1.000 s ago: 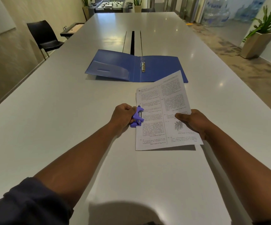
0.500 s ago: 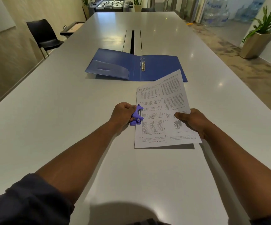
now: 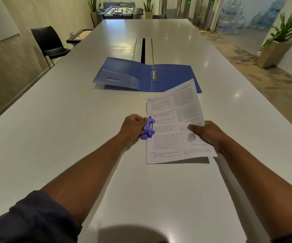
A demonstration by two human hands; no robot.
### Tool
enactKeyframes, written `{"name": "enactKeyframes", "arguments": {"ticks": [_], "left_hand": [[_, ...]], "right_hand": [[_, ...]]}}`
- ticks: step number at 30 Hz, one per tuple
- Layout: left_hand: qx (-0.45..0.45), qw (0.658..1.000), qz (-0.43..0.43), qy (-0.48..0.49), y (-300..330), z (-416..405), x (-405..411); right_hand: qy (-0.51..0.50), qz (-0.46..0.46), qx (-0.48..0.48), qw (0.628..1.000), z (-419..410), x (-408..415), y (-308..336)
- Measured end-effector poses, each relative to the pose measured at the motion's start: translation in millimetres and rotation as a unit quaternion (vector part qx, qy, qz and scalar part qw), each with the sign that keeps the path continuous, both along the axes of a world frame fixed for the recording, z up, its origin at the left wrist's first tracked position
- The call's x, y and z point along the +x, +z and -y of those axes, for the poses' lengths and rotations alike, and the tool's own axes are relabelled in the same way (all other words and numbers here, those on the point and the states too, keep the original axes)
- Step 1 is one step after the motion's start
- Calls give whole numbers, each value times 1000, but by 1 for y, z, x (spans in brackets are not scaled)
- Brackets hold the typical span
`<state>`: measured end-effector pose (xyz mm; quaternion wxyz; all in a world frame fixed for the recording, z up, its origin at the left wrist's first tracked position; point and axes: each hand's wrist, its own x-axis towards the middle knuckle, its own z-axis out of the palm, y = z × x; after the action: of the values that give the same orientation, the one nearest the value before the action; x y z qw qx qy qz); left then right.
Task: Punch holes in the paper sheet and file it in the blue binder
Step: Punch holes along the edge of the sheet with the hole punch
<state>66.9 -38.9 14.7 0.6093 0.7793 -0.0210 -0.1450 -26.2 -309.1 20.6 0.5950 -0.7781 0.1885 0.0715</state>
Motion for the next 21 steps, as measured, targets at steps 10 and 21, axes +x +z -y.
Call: {"name": "enactKeyframes", "arguments": {"ticks": [10, 21], "left_hand": [[7, 1000, 6, -4, 2, 0, -2], [7, 1000, 7, -4, 0, -1, 0]], "right_hand": [[-2, -1, -10, 1000, 1, 0, 1], [-6, -1, 6, 1000, -2, 0, 3]]}}
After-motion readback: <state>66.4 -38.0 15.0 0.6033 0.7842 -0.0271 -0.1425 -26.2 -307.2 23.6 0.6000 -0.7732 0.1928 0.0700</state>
